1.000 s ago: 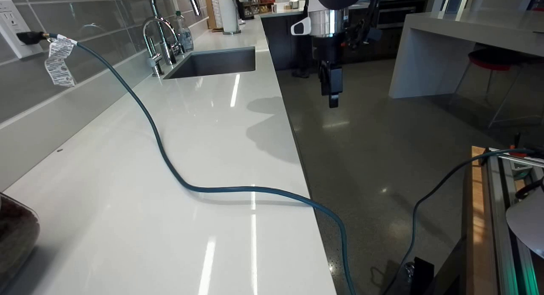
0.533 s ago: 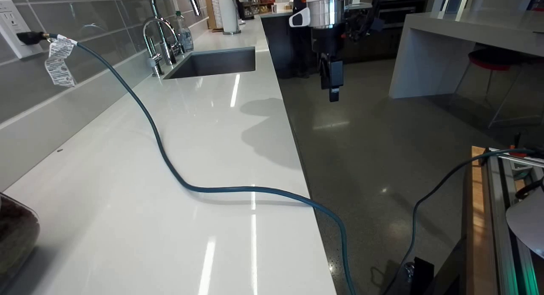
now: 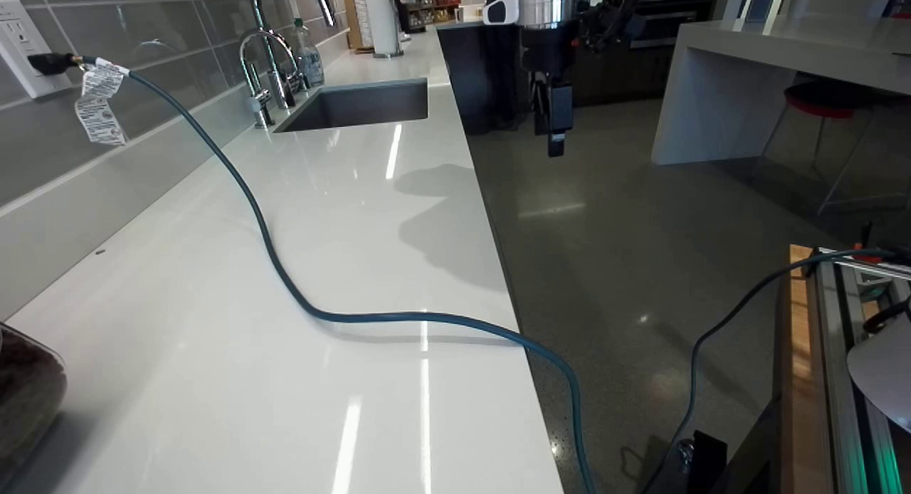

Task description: Press a button on the dishwasher

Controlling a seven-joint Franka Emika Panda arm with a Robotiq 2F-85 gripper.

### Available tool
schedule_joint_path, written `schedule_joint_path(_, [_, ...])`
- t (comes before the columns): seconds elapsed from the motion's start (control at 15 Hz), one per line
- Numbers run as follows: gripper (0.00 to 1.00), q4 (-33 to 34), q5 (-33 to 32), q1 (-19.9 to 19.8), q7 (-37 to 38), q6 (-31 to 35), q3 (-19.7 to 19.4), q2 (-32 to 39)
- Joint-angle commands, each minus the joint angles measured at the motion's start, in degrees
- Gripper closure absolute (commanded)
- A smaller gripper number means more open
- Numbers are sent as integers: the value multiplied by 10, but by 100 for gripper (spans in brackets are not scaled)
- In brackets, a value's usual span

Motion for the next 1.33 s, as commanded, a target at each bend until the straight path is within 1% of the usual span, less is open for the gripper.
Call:
schedule_joint_path(0.0, [0, -14, -18, 7, 22, -15, -1, -27])
schedule_joint_path(0.73, [0, -15, -14, 14, 35, -13, -1, -49])
schedule_joint_path(0.8, [0, -2, -2, 15, 17, -1, -6, -33])
schedule_joint_path(1.27, [0, -4, -2, 15, 19, -1, -6, -35])
